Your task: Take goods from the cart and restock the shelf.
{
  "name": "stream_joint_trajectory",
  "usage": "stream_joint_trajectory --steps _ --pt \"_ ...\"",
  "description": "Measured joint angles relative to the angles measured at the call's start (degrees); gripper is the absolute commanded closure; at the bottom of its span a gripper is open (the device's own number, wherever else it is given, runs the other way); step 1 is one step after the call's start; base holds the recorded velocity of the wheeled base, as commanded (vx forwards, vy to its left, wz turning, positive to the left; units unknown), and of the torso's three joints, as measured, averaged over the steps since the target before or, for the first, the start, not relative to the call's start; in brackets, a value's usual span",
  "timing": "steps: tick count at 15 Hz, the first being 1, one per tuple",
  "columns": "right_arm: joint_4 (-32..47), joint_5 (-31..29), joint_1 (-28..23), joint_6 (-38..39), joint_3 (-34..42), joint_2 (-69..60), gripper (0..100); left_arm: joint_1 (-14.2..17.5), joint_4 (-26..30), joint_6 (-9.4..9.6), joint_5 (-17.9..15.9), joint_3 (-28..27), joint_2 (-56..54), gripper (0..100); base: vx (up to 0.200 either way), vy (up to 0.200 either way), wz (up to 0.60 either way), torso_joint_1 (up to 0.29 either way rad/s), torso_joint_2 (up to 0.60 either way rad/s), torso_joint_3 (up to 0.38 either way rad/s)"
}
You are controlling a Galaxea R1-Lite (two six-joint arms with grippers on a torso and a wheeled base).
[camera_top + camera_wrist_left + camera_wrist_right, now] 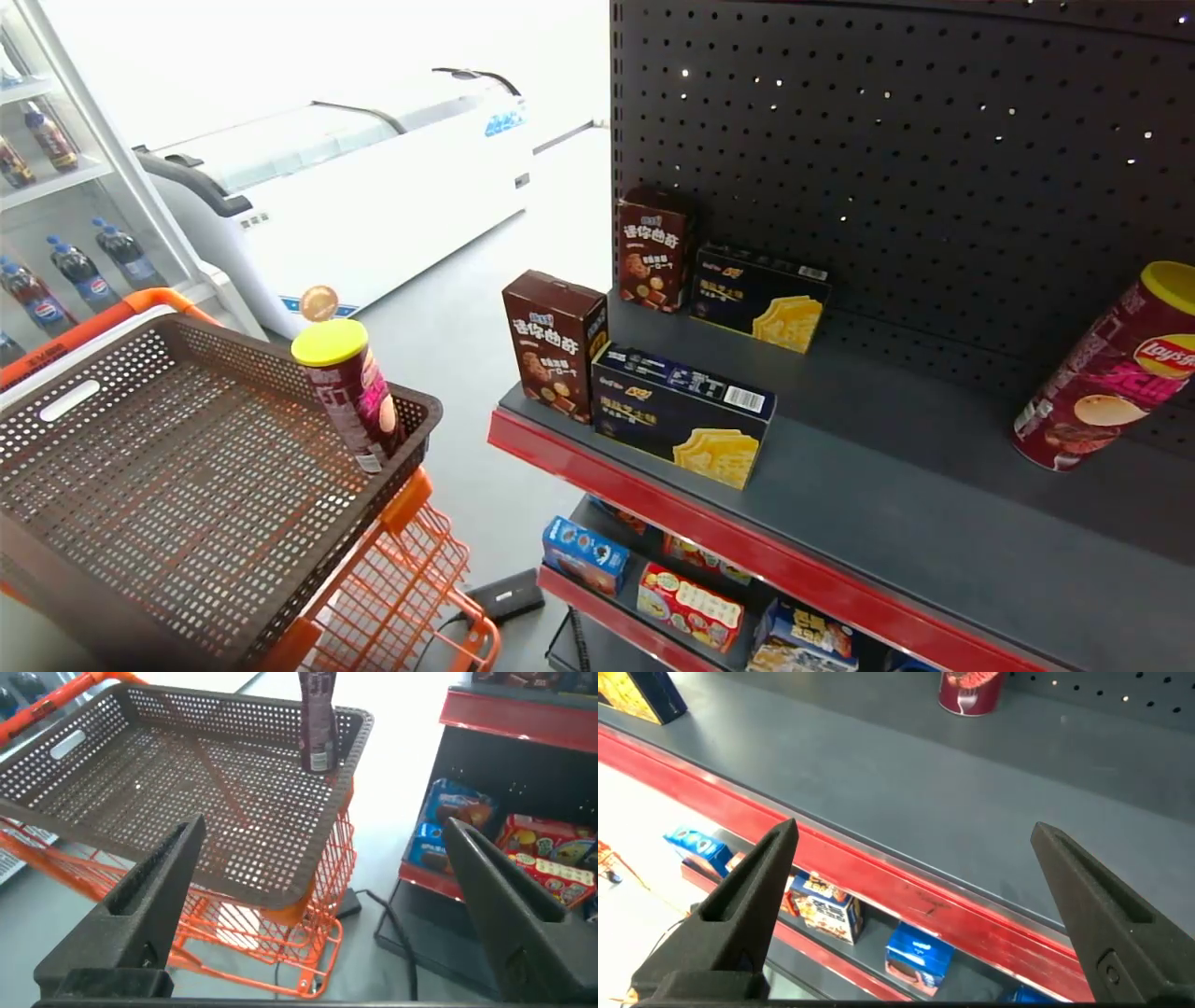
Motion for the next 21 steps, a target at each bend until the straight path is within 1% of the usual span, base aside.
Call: stream_joint_trajectory --steps 1,3,4,6,7,9,10,12,14,15,16,17,20,21 --pt "0.0 0.0 0.0 0.0 0.0 0.0 0 0.0 0.1 -0.04 0.5 -2.2 4.1 0 0.000 0.000 0.00 0.000 0.00 0.000" --pt "0.0 0.0 0.0 0.0 0.0 0.0 0 -0.2 -3.0 -0.55 1.0 -4.7 12.0 0 0.000 0.000 0.00 0.000 0.00 0.000" --pt "0.0 0.0 0.0 0.0 0.0 0.0 0 -0.1 -6.7 -1.07 1.0 -5.4 16.2 0 0.000 0.000 0.00 0.000 0.00 0.000" --pt "0.0 0.0 0.0 0.0 0.0 0.0 0 0.7 -16.2 -1.89 -0.9 -6.4 26.6 0 0.000 0.000 0.00 0.000 0.00 0.000" --pt "0.0 0.0 0.0 0.0 0.0 0.0 0 1.4 -22.0 -1.89 -2.2 -6.8 32.5 0 0.000 0.000 0.00 0.000 0.00 0.000" --pt "0.0 0.0 0.0 0.0 0.0 0.0 0 2.2 -34.1 -1.73 -3.6 -7.0 43.8 0 0.000 0.000 0.00 0.000 0.00 0.000" --pt "0.0 0.0 0.0 0.0 0.0 0.0 0 2.5 -42.0 -1.32 -4.1 -6.4 49.9 0 0.000 0.000 0.00 0.000 0.00 0.000" --pt "0.0 0.0 0.0 0.0 0.0 0.0 0 2.8 -59.7 0.40 -4.5 -3.5 61.8 0 0.000 0.000 0.00 0.000 0.00 0.000" --pt "0.0 0.0 0.0 0.0 0.0 0.0 0 3.0 -75.0 1.55 -4.7 -1.0 73.1 0 0.000 0.000 0.00 0.000 0.00 0.000" --pt "0.0 0.0 0.0 0.0 0.0 0.0 0 3.1 -80.6 2.13 -4.8 -0.5 78.9 0 0.000 0.000 0.00 0.000 0.00 0.000" --pt "0.0 0.0 0.0 0.0 0.0 0.0 0 3.2 -83.1 2.51 -4.9 -1.2 83.3 0 0.000 0.000 0.00 0.000 0.00 0.000" --pt "0.0 0.0 0.0 0.0 0.0 0.0 0 3.5 -85.0 2.79 -4.9 -3.9 87.7 0 0.000 0.000 0.00 0.000 0.00 0.000" --pt "0.0 0.0 0.0 0.0 0.0 0.0 0 4.5 -86.5 3.19 -5.0 -14.0 97.2 0 0.000 0.000 0.00 0.000 0.00 0.000" --pt "0.0 0.0 0.0 0.0 0.0 0.0 0 4.8 -86.9 3.23 -5.1 -16.5 99.9 0 0.000 0.000 0.00 0.000 0.00 0.000"
